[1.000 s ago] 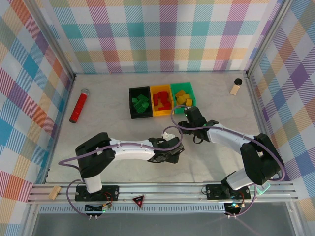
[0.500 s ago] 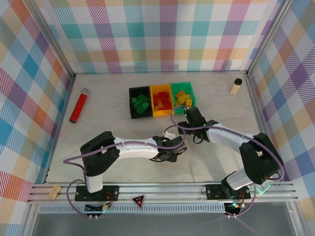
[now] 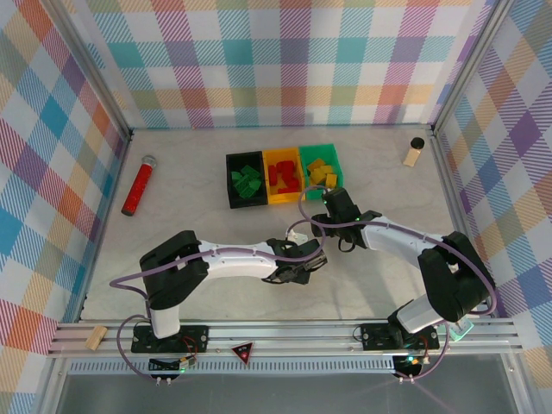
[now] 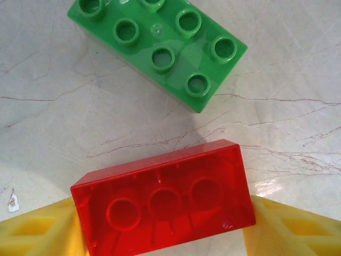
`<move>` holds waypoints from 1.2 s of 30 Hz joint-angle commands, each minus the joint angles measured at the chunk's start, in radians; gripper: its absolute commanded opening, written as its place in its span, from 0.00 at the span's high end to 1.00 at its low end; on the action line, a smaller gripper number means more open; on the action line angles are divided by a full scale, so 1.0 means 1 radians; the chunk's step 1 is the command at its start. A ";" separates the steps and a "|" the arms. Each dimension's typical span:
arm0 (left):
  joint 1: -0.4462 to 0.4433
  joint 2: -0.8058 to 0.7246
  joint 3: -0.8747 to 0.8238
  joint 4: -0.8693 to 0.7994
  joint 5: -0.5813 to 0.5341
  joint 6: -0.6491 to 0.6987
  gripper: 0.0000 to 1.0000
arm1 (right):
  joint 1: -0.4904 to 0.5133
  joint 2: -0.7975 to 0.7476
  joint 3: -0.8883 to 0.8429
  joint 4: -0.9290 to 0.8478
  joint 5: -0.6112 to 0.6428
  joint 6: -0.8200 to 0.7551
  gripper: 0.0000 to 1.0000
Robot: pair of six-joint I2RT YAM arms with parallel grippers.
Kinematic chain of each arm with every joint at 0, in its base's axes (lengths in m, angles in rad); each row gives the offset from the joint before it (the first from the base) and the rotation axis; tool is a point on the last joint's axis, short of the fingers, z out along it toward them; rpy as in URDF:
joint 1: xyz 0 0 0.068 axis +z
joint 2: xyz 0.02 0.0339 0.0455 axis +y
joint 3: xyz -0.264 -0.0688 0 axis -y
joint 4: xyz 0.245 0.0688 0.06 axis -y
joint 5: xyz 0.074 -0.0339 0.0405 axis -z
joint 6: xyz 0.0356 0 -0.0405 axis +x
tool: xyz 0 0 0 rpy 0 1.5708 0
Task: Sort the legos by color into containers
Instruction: Pick up the lego from the middle-left of the table, then place the lego in the container.
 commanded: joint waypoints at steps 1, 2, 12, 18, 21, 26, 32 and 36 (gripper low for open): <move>-0.007 -0.065 -0.021 0.031 0.011 0.025 0.33 | -0.002 0.013 0.018 0.009 -0.019 0.011 0.33; -0.007 -0.075 -0.021 0.037 0.013 0.029 0.33 | -0.002 0.011 0.019 0.010 -0.019 0.011 0.33; 0.014 -0.176 0.102 -0.091 -0.136 0.138 0.33 | -0.003 -0.008 0.013 -0.004 0.022 0.035 0.33; 0.115 -0.203 0.214 -0.125 -0.137 0.247 0.33 | -0.004 0.000 0.025 -0.031 0.049 0.050 0.33; 0.198 -0.202 0.275 -0.124 -0.084 0.296 0.33 | -0.005 -0.001 0.024 -0.031 0.055 0.052 0.33; 0.363 -0.114 0.411 -0.109 0.075 0.345 0.33 | -0.007 0.003 0.023 -0.016 -0.014 0.059 0.33; 0.450 0.099 0.654 -0.155 0.136 0.403 0.33 | -0.006 -0.012 0.003 0.009 -0.141 0.072 0.33; 0.492 0.239 0.818 -0.201 0.180 0.419 0.32 | -0.002 -0.027 -0.018 0.008 -0.256 0.082 0.34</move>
